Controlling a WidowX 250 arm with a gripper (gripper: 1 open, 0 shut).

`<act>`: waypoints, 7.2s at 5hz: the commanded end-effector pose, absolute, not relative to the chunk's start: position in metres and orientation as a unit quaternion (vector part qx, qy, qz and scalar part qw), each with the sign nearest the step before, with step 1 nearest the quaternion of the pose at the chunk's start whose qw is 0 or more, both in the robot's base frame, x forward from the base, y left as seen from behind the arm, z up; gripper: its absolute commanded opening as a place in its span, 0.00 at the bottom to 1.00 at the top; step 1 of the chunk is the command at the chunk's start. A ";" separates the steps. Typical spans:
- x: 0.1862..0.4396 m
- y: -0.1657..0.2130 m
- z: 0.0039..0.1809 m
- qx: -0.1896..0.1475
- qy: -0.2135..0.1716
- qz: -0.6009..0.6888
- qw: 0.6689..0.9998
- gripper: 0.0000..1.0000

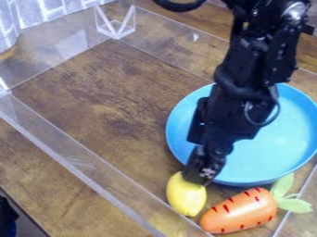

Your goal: Move the carrot to the right side

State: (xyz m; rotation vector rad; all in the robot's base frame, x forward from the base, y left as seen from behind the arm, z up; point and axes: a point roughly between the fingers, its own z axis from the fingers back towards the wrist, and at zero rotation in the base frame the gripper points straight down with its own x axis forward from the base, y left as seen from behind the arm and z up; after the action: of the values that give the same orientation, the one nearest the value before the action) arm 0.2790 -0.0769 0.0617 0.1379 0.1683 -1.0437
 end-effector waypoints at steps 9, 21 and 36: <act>0.292 -0.071 0.045 0.065 0.042 -0.492 0.867 1.00; 0.342 -0.069 0.041 0.073 0.054 -0.538 0.838 1.00; 0.352 -0.115 0.055 0.087 0.066 -0.424 0.899 0.00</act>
State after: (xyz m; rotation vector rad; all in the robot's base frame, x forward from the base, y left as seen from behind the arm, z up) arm 0.3451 -0.1164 0.0335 0.1747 0.1983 -0.8919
